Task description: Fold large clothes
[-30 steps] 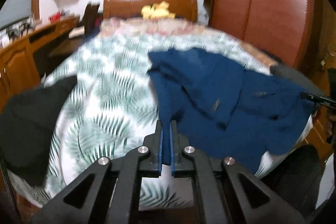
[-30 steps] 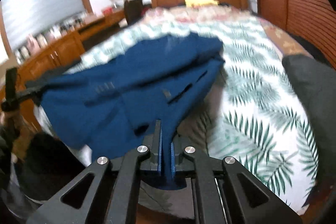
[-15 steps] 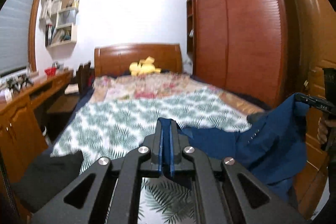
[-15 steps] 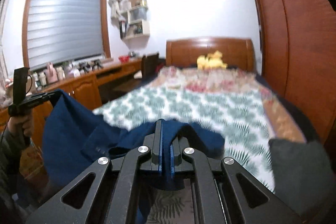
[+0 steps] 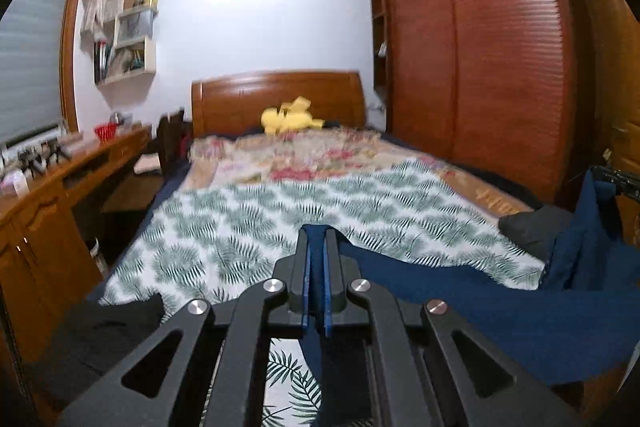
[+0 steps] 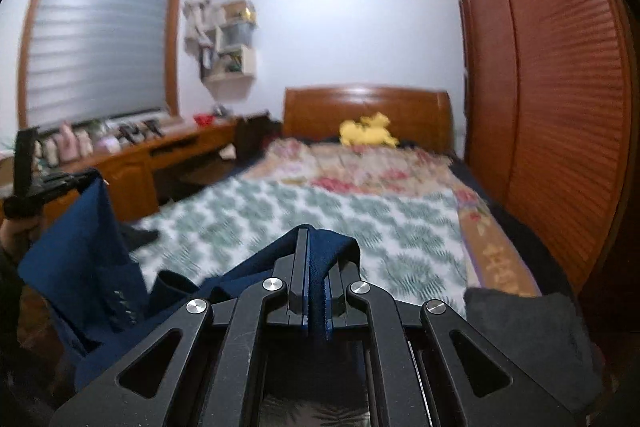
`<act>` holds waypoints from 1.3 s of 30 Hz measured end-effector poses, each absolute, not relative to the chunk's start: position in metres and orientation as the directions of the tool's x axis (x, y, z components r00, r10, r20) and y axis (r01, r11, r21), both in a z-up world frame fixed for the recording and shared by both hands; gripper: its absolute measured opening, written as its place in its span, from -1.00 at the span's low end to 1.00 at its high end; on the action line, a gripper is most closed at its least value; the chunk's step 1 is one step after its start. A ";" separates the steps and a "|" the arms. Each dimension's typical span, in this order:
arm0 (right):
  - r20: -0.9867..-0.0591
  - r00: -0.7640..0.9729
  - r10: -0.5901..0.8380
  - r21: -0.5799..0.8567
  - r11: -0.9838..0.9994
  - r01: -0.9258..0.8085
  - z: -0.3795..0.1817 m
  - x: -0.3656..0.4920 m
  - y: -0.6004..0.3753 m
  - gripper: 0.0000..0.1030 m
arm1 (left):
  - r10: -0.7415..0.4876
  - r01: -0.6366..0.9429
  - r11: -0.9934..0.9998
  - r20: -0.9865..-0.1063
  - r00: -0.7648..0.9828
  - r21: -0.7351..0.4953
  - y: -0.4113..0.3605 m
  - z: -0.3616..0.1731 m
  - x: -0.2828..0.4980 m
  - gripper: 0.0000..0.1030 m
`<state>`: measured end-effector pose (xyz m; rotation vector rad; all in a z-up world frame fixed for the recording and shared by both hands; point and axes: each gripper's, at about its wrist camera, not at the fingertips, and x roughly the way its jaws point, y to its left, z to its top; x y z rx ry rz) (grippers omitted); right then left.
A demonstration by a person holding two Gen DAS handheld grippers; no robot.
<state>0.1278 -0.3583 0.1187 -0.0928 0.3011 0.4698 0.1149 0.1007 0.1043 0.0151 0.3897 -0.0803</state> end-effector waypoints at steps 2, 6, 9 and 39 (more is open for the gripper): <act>-0.354 0.851 0.389 -0.037 0.903 -0.428 0.100 0.158 -0.348 -0.95 | -0.062 0.072 0.997 -0.403 0.913 0.010 0.097 0.085 0.137 -0.97; -0.428 0.852 0.302 -0.090 0.923 -0.373 0.059 0.211 -0.329 -0.95 | -0.059 0.065 0.998 -0.468 0.882 -0.002 0.098 0.039 0.180 -0.97; -0.467 0.839 0.280 -0.093 0.928 -0.361 0.032 0.233 -0.322 -0.94 | -0.098 0.091 0.995 -0.501 0.860 -0.039 0.099 0.013 0.195 -0.96; -0.710 0.689 0.143 -0.135 0.933 -0.333 -0.113 0.280 -0.304 0.00 | -0.220 0.216 0.974 -0.529 0.820 -0.069 0.079 -0.053 0.165 -0.46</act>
